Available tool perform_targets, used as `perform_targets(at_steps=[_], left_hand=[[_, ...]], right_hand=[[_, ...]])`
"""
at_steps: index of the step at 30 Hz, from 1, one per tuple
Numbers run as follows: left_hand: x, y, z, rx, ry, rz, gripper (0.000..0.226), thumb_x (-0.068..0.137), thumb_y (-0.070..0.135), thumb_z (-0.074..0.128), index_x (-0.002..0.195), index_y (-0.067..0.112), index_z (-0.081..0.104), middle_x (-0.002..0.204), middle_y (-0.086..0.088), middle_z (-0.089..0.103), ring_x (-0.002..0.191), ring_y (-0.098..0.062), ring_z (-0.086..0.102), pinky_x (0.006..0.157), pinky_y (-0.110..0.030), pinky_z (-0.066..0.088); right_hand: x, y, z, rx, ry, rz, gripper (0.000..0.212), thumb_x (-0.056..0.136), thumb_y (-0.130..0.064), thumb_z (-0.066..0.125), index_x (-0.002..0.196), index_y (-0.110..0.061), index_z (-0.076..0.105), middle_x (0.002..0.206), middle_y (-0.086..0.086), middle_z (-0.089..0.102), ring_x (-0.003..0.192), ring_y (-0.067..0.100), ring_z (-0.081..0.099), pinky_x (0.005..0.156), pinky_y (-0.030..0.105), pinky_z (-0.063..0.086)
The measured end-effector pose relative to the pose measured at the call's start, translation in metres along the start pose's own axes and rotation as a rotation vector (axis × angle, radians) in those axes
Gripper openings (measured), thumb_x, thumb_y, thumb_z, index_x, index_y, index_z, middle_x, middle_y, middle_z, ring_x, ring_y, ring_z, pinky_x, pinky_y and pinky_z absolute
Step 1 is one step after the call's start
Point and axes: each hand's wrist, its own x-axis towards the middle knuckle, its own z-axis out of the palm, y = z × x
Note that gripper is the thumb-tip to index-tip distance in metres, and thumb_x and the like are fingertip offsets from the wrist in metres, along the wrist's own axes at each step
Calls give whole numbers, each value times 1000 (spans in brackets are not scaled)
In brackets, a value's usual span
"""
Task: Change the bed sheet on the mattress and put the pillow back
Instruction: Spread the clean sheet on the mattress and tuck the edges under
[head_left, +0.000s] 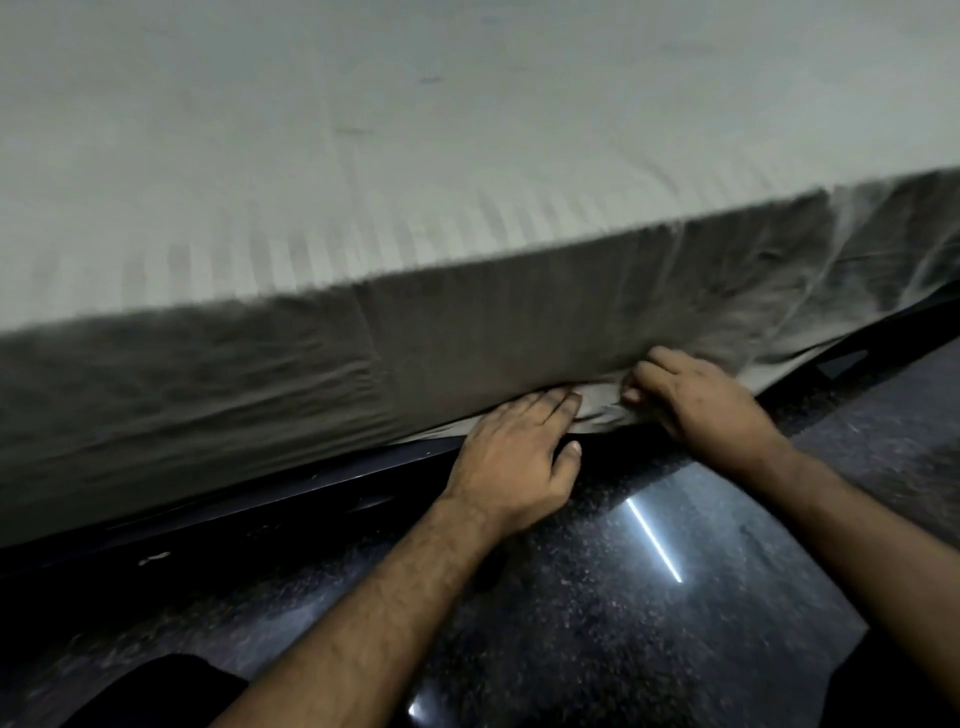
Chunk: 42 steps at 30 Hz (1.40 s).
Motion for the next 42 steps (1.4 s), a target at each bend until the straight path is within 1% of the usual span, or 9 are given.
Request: perform_targets(at_steps=[6, 10, 15, 18, 21, 27, 32, 37, 42], left_hand=[[-2, -4, -10, -148, 3, 5, 48, 94, 32, 39, 135, 12, 56, 136, -5, 59, 123, -23, 55, 105, -40, 45], [-25, 14, -24, 160, 68, -221, 40, 99, 47, 39, 104, 17, 65, 102, -5, 63, 94, -27, 60, 81, -41, 51], [-42, 13, -29, 117, 23, -377, 71, 98, 55, 21, 136, 10, 60, 133, -9, 62, 119, -29, 59, 102, -39, 49], [-35, 5, -31, 65, -32, -328, 75, 96, 54, 14, 147, 11, 50, 145, -8, 54, 131, -26, 51, 111, -36, 40], [-36, -12, -37, 39, -98, -238, 78, 94, 54, 4, 156, 21, 37, 155, 3, 46, 140, -14, 42, 116, -30, 31], [-33, -34, -39, 129, -138, -204, 75, 92, 53, -1, 158, 33, 29, 157, 14, 42, 141, -9, 43, 112, -29, 35], [-37, -32, -31, 170, -104, -173, 67, 99, 51, 12, 154, 22, 39, 146, 2, 56, 131, -19, 54, 102, -37, 48], [-32, -20, -29, 62, -22, -204, 66, 100, 45, 15, 145, 15, 52, 141, -4, 61, 128, -20, 57, 107, -36, 45], [2, -11, -28, 172, -141, -406, 41, 105, 38, 28, 114, 20, 64, 116, -7, 72, 105, -30, 68, 83, -38, 52]], right_hand=[[2, -56, 11, 158, -13, 122, 38, 101, -42, 37, 116, -20, 65, 106, -1, 60, 99, 19, 61, 79, 35, 49], [3, -66, 19, 101, 3, 214, 44, 103, -42, 32, 119, -19, 67, 111, 1, 65, 101, 23, 64, 80, 36, 52], [-1, -67, 32, -21, -36, 226, 50, 104, -41, 29, 129, -17, 65, 128, 3, 67, 122, 25, 59, 109, 44, 41], [11, -68, 20, -72, -23, 237, 42, 103, -39, 36, 106, -19, 73, 105, 0, 75, 103, 23, 68, 97, 39, 48], [16, -72, 0, -130, -72, 255, 37, 100, -42, 43, 83, -22, 69, 80, -1, 72, 79, 24, 69, 65, 32, 49], [11, -94, 15, 160, -113, 119, 45, 104, -34, 33, 123, -11, 66, 117, 7, 69, 109, 25, 62, 99, 37, 48], [33, -86, 15, -12, -137, 299, 46, 106, -34, 30, 94, -16, 70, 94, 11, 75, 95, 31, 69, 88, 39, 45], [34, -85, 31, -128, -215, 222, 47, 100, -34, 30, 86, -16, 71, 83, 6, 74, 78, 30, 70, 73, 40, 50], [35, -75, 20, -52, -183, 131, 41, 103, -41, 32, 96, -22, 68, 96, 4, 74, 94, 27, 70, 81, 38, 49]])
